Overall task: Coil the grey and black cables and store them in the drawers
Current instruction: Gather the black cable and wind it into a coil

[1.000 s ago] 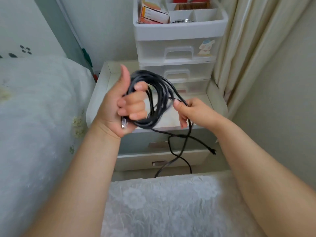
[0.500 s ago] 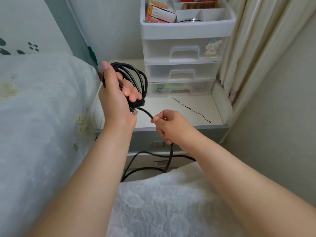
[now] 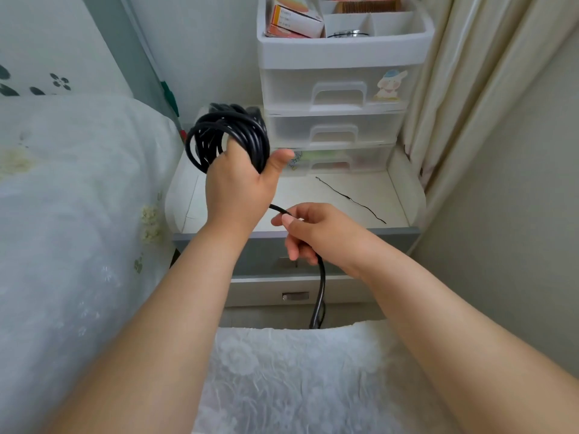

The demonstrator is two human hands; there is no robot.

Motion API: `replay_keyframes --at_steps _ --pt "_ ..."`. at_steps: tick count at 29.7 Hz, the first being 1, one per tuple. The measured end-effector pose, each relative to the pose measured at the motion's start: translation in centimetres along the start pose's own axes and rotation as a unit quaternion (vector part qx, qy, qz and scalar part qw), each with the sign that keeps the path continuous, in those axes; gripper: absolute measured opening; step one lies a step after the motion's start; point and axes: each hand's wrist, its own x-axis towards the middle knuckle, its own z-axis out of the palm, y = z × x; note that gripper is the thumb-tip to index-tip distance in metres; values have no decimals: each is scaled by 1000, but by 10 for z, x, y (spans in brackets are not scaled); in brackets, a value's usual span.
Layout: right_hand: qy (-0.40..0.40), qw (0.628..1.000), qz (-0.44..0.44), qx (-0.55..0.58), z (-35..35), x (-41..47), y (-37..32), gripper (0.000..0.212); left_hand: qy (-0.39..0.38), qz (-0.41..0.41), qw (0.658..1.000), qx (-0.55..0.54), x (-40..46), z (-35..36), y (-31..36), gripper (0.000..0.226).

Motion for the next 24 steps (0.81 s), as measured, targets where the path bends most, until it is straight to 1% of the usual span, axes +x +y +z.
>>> replay_keyframes --at_steps 3,5,7,9,11,13,15,17,19,20,21,22,24 --pt "-22 1000 -4 3 -2 -3 -1 20 -75 34 993 87 0 2 2 91" --pt "-31 999 -8 -15 -6 -4 1 23 -128 52 981 139 1 3 3 93" --pt "-12 998 -11 -64 -13 -4 5 26 -183 61 964 184 1 6 3 87" --pt "21 991 -16 -131 -17 -2 6 28 -231 49 949 209 0 11 2 74" --pt "54 979 -24 -196 -22 -1 6 25 -258 48 940 217 -2 16 1 62" --pt "88 963 -38 -251 -28 0 6 21 -282 50 934 214 -5 20 -1 60" --pt "130 945 -55 -295 -34 0 4 22 -313 36 930 188 -6 21 -3 63" --pt "178 920 -85 -340 -42 -3 1 29 -357 -2 926 119 -6 20 -4 77" --pt "203 880 -121 -412 -46 -3 -2 28 -419 -40 906 53 -5 16 -4 92" --pt "201 864 -136 -441 -47 -2 -2 26 -455 -52 888 46 -5 14 -4 92" --pt "199 856 -149 -454 -48 0 -1 30 -491 -59 868 50 -5 12 -3 87" --pt "199 854 -164 -453 -49 2 0 38 -521 -66 850 52 -6 11 -3 77" --pt "210 848 -208 -439 -50 4 4 55 -554 -77 828 22 -5 6 0 58"
